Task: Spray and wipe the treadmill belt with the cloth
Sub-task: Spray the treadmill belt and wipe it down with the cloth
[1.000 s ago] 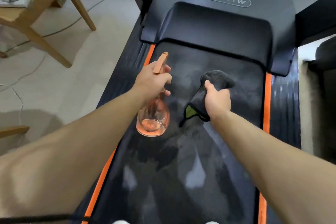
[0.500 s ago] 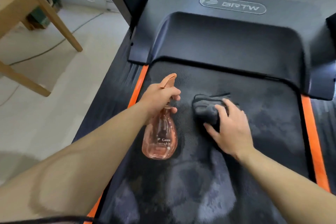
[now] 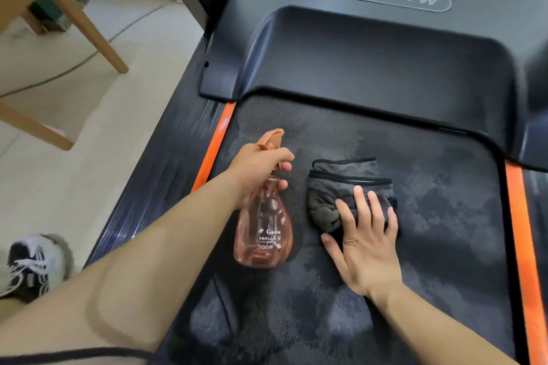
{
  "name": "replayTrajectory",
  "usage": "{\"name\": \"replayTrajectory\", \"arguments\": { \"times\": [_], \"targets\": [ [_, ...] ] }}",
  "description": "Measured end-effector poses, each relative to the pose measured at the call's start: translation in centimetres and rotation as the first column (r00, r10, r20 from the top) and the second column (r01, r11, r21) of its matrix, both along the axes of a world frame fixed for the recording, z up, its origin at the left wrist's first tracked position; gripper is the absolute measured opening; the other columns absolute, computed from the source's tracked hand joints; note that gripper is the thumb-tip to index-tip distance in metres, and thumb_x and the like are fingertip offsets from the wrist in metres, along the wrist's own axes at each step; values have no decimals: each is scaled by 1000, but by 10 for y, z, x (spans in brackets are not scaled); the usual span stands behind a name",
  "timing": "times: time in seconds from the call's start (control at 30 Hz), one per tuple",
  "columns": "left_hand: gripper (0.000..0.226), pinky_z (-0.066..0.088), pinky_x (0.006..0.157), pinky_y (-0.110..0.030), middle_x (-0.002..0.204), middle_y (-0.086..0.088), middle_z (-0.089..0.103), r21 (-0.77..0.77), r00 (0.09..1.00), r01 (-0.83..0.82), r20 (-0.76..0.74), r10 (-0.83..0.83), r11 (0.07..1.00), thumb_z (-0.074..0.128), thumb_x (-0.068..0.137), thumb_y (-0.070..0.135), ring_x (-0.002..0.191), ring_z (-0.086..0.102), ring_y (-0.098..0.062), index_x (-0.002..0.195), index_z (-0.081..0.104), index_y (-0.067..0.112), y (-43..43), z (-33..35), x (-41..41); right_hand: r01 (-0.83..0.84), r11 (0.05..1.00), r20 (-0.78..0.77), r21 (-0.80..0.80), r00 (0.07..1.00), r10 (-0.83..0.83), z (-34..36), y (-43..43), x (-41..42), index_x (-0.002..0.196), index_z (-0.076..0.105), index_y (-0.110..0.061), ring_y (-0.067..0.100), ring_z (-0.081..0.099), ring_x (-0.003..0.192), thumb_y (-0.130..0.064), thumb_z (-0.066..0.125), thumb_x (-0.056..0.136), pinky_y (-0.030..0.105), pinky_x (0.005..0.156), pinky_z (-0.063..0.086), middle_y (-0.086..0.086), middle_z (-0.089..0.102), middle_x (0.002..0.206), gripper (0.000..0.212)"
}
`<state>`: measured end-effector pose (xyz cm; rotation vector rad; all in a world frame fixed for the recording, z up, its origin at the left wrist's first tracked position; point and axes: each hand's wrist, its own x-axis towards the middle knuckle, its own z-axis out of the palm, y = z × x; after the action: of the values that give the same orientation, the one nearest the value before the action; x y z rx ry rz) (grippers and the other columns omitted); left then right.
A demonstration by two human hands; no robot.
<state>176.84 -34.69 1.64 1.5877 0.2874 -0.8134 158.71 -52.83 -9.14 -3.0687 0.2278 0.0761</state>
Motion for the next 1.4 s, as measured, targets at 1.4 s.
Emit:
{"name": "replayTrajectory", "arguments": {
  "times": [1.4],
  "targets": [
    [5, 52, 52, -29, 86, -13, 67, -3, 984, -169, 51, 169, 986, 71, 91, 14, 76, 64, -18, 95, 73, 11, 108, -8, -4, -334, 938, -140, 87, 929, 344, 26, 86, 100, 156, 33, -38, 34, 26, 152, -68, 42, 82, 60, 118, 26, 8, 29, 166, 80]
  ]
}}
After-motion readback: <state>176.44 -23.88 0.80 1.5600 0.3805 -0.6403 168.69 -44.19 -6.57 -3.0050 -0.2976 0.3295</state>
